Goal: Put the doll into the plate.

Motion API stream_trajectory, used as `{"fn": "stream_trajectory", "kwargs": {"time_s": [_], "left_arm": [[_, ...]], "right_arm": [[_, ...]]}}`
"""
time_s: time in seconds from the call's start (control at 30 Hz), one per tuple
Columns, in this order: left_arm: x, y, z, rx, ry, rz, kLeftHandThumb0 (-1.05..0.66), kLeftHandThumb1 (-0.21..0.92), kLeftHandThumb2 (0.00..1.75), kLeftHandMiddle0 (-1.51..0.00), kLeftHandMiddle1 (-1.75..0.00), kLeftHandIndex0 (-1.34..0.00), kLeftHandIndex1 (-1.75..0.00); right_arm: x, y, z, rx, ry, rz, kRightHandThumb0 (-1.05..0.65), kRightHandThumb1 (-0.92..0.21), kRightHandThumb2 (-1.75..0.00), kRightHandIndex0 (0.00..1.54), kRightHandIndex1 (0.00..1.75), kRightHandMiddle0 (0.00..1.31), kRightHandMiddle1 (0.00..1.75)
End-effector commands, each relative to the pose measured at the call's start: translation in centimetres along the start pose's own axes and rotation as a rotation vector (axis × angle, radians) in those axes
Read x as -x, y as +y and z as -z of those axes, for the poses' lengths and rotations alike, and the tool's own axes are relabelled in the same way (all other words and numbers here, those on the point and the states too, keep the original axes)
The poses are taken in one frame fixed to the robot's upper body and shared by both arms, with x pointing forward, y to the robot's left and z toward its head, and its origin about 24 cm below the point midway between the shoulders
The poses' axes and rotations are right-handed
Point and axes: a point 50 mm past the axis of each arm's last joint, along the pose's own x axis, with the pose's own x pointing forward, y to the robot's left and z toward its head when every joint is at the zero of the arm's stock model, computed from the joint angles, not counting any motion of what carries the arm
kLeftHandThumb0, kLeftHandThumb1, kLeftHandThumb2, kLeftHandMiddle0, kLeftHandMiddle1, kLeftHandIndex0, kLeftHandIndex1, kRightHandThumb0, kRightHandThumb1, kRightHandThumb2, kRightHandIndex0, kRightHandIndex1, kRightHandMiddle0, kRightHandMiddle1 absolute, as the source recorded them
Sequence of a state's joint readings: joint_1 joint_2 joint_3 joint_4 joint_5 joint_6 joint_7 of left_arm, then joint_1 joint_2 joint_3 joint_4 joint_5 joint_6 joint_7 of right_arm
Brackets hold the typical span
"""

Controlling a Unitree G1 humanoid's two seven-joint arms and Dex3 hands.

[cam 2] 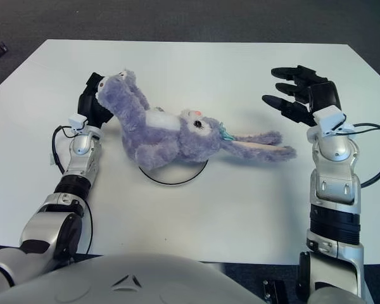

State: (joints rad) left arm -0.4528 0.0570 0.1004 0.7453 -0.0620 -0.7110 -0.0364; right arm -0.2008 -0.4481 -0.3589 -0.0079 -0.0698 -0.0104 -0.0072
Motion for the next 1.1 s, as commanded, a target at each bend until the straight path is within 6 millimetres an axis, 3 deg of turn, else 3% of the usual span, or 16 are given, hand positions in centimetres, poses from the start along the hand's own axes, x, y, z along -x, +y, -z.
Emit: {"fn": "stream_trajectory", "kwargs": {"time_s": [0.0,0.37,1.0,1.07], "left_arm": [[3.8,0.4,3.1,-0.013,0.152,-0.015,-0.36,0.92,0.31,-0.87,-1.75,-0.42,-1.52],[3.7,0.6,3.0,-0.014,0.147,-0.02,-0.36,0.92,0.31,-0.88,-1.75,-0.42,-1.52],[3.7,0.6,3.0,-0.017,0.143,-0.021,-0.36,0.92,0.31,-0.88,-1.75,-0.43,-1.52],[3.6,0.6,3.0,-0.017,0.141,-0.021,-0.36,0.92,0.31,-0.88,-1.75,-0.43,-1.52]], "right_arm": [[-0.1,-0.2,0.5,-0.019,-0.017,0.061,-0.01,-0.92,-0.1,0.79,1.02,0.46,1.34],[0.5,-0.5,2.5,-0.113,0.073,0.204,0.0,-0.92,-0.11,0.78,1.05,0.46,1.33],[2.2,-0.5,4.1,-0.125,0.126,0.268,0.0,-0.92,-0.1,0.76,1.12,0.49,1.26],[2.7,0.0,5.7,-0.111,0.184,0.27,0.0,-0.92,-0.1,0.76,1.12,0.5,1.26]]}}
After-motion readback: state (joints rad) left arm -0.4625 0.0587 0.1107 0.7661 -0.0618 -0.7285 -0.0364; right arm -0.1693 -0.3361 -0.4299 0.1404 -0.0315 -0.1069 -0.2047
